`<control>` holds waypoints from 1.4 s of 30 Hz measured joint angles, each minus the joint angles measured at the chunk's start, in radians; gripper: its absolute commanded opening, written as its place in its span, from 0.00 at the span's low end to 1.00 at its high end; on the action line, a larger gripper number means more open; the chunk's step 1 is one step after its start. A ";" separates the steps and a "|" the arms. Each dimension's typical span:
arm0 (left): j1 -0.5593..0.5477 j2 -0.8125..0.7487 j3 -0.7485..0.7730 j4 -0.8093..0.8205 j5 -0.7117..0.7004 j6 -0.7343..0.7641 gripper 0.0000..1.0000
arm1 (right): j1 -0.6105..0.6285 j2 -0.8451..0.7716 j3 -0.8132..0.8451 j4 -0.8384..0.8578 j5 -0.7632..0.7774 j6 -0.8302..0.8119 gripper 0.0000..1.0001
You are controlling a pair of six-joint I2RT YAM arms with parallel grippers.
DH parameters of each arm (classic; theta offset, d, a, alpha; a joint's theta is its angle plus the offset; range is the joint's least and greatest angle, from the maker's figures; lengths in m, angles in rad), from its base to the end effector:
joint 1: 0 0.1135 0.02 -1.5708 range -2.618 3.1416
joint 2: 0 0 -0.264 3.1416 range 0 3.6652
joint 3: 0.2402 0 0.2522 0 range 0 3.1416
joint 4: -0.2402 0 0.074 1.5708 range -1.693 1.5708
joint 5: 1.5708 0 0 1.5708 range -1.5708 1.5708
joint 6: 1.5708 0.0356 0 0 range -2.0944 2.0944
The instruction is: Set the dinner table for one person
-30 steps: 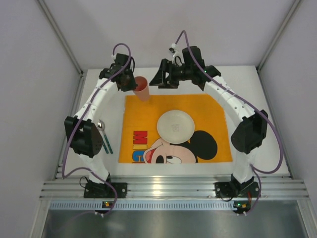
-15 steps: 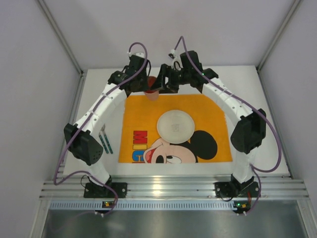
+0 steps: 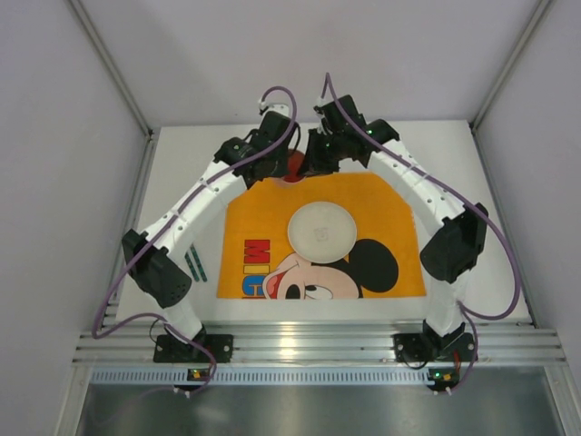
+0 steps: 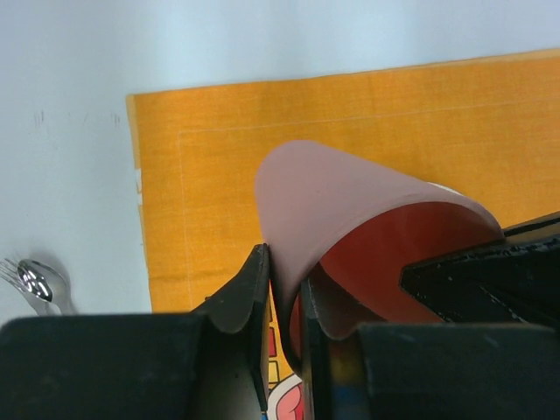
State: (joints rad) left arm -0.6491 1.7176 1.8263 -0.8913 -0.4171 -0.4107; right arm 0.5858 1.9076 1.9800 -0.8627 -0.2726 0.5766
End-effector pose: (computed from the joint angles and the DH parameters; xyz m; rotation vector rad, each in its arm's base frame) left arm 0.3044 -0.2129 0.3857 0.0714 2.2710 -0.0625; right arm 0.3475 0.2421 0.3633 -0.1525 2.4991 0.8511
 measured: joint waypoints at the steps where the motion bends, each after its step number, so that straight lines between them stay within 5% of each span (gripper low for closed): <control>1: -0.006 0.002 0.006 -0.002 -0.002 0.003 0.20 | 0.005 0.002 0.011 -0.015 0.025 -0.003 0.00; 3: -0.015 0.009 0.028 -0.007 0.000 0.010 0.38 | 0.014 0.007 0.039 -0.055 0.090 -0.011 0.00; 4: -0.018 0.010 0.042 -0.006 0.021 0.005 0.74 | 0.014 0.012 0.049 -0.067 0.122 -0.021 0.00; 5: -0.021 0.010 0.059 -0.009 0.041 0.010 0.98 | 0.010 0.017 0.053 -0.068 0.134 -0.028 0.00; 18: -0.035 -0.009 0.186 -0.048 0.085 -0.005 0.99 | -0.141 0.035 0.069 -0.099 0.300 -0.072 0.00; 26: 0.128 -0.311 -0.220 0.006 0.048 -0.040 0.99 | -0.388 0.124 0.114 -0.194 0.386 -0.095 0.00; 33: 0.341 -0.387 -0.361 0.000 0.141 -0.079 0.99 | -0.416 0.230 0.116 -0.273 0.372 -0.097 0.01; 38: 0.364 -0.387 -0.398 -0.009 0.174 -0.085 0.99 | -0.416 0.282 0.119 -0.315 0.357 -0.095 0.15; 41: 0.399 -0.388 -0.423 -0.008 0.195 -0.088 0.99 | -0.417 0.285 0.124 -0.322 0.349 -0.094 0.36; 42: 0.409 -0.388 -0.432 -0.008 0.200 -0.089 0.99 | -0.416 0.288 0.124 -0.327 0.348 -0.096 0.51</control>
State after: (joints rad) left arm -0.2398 1.3300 1.3941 -0.8997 -0.2173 -0.4995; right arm 0.1696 2.1956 2.1040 -1.1896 0.0757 0.4805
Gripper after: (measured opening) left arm 0.989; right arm 0.288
